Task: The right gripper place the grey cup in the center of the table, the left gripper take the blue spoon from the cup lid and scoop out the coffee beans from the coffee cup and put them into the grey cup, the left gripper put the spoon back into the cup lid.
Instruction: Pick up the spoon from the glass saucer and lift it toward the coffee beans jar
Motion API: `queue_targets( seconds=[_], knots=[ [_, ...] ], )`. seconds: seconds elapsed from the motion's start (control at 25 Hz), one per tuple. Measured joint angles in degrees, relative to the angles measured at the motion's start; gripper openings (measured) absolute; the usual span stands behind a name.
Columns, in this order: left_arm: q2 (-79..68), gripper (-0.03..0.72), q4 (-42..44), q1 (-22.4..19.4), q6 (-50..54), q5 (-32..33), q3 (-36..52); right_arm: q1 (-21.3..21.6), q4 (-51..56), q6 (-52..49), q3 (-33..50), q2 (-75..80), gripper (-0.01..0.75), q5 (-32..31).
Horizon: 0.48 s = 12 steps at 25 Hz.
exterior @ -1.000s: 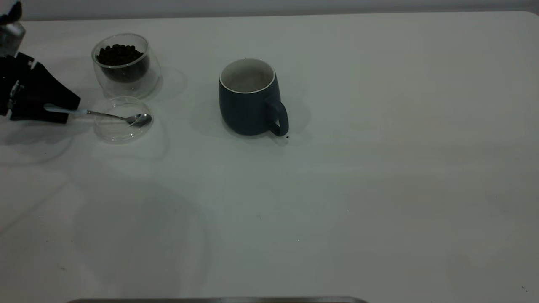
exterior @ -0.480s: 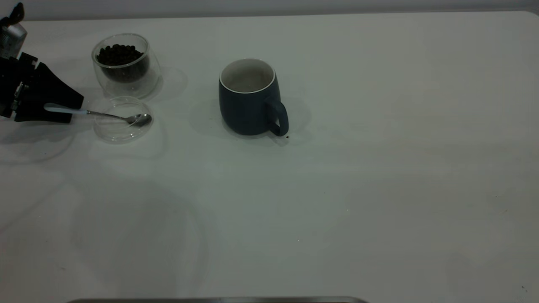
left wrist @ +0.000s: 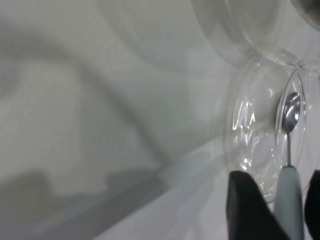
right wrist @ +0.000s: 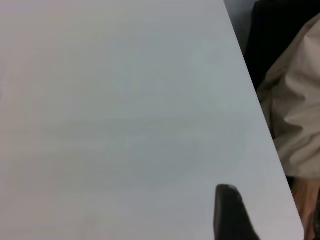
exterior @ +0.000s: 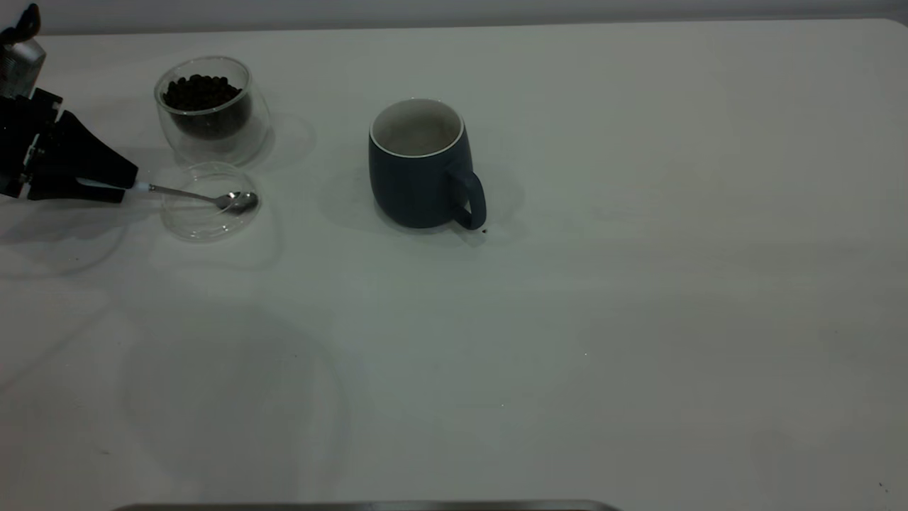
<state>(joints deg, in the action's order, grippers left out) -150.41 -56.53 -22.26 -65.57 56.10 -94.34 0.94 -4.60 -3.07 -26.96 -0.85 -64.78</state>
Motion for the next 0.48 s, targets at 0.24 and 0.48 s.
queue_targets(
  seconds=[0.24,0.48],
  knots=[
    [0.0,0.197,-0.9,0.0,-0.1,3.5,0.0,0.0,0.0,0.0,0.0,0.0,0.364,0.0],
    [1.5,0.126,-0.5,0.0,0.8,6.1,-0.3,0.0,0.0,0.0,0.0,0.0,0.364,0.0]
  ],
)
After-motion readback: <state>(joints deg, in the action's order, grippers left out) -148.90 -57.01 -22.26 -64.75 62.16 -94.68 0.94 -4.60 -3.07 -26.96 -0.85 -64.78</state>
